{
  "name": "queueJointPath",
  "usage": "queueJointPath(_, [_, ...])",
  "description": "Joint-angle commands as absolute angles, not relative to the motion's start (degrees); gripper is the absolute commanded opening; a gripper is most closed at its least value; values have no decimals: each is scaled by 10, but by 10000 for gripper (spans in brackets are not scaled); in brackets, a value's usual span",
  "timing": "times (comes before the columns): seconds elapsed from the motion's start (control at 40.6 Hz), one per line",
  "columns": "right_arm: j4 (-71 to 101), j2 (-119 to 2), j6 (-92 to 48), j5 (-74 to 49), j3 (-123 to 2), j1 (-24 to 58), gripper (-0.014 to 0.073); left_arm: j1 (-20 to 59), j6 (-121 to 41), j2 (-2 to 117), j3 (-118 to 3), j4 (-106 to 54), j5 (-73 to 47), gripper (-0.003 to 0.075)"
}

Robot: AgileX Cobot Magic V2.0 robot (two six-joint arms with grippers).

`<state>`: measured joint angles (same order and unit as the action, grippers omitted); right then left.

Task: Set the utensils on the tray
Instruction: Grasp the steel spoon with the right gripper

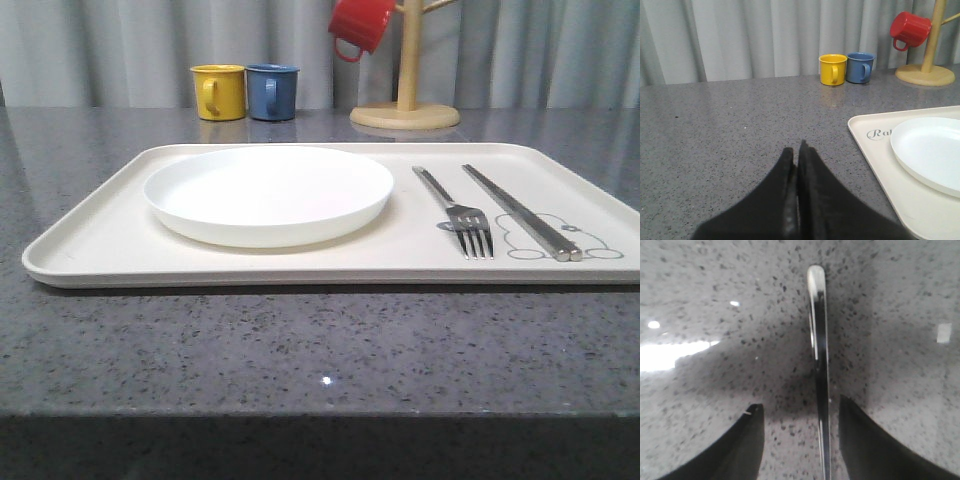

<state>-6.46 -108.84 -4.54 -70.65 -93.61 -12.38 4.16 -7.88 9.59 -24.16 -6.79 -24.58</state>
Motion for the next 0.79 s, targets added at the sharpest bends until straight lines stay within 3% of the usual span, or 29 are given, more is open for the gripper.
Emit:
queueJointPath(0.0, [-80,-1068,-52,-766,-948,-132,376,40,-73,102,-256,-72,-200,-18])
queueJointPath(0.32, [-67,-1087,-52,-766,-948,-147,347,40,-73,102,-256,-72,-200,-18])
queueJointPath(0.419, [-66,-1086,-52,-766,-948,-147,252,40,-73,102,-256,-72,-200,-18])
queueJointPath(0.591, [-66,-1080,-52,-766,-948,-147,-2,40,-73,102,-256,-72,-200,-18])
queueJointPath(0.665, [-66,-1074,-52,-766,-948,-147,-57,40,-73,102,-256,-72,-200,-18])
queueJointPath(0.764, [-60,-1056,-51,-766,-948,-147,-57,40,-73,102,-256,-72,-200,-18])
